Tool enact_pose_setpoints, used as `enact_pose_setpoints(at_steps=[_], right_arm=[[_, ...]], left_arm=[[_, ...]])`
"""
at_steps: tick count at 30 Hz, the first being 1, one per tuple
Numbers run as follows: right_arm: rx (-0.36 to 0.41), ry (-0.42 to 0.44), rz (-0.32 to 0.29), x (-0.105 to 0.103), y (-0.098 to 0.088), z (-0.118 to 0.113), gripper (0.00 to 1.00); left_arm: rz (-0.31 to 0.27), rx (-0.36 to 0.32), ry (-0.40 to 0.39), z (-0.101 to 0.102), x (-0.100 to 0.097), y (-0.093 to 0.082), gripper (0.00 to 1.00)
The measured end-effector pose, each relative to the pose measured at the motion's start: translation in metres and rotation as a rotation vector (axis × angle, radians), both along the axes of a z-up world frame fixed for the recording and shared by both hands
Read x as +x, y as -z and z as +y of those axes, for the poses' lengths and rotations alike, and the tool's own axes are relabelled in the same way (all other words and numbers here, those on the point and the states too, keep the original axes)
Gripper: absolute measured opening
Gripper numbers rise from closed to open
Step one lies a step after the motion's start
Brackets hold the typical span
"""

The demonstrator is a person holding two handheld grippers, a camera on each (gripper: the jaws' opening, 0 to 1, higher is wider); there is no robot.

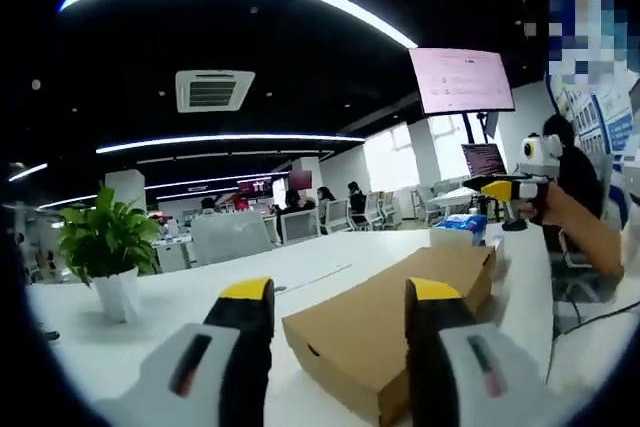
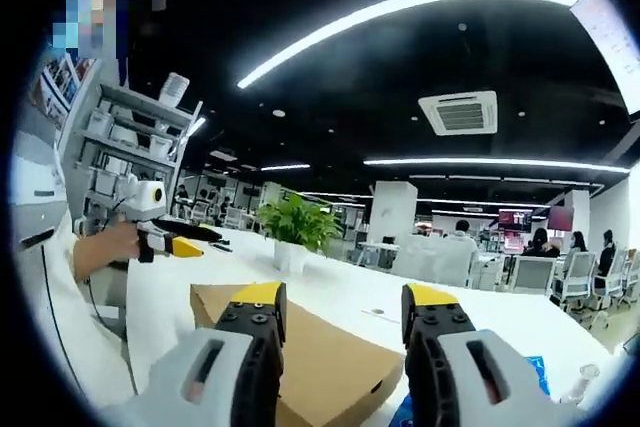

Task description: Operate the shoe box by opening the lid, removing the specified soft item, and placing it in the target area until the item is outside and the box remains undamaged.

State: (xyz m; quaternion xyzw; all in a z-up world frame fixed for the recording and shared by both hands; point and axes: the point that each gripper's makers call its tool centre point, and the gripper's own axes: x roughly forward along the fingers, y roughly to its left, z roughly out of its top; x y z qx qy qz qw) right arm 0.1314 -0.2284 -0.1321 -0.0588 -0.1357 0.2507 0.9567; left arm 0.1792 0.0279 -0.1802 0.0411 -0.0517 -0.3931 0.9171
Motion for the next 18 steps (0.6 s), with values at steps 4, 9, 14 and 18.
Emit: enact_pose_setpoints(at_steps=[4,9,14,18], right_arm=[[-0.002,-0.018,0.042,0.0,0.016,0.003,0.48],[-0.063,0.053,0.043,0.001,0.024,-0.007,0.48],[-0.078,0.046,0.056,0.0,0.026,-0.005,0.48],[-0.084,0.062,0.043,-0.002,0.026,-0.005,0.48]], left_arm=[[0.04,0.009,0.01,-0.004,0.0,0.004,0.66],[0.007,0.01,-0.033,0.009,0.0,-0.003,0.64],[-0.001,0.039,-0.065,0.014,0.004,0.001,0.64],[0.003,0.042,-0.056,0.013,0.002,0.002,0.64]])
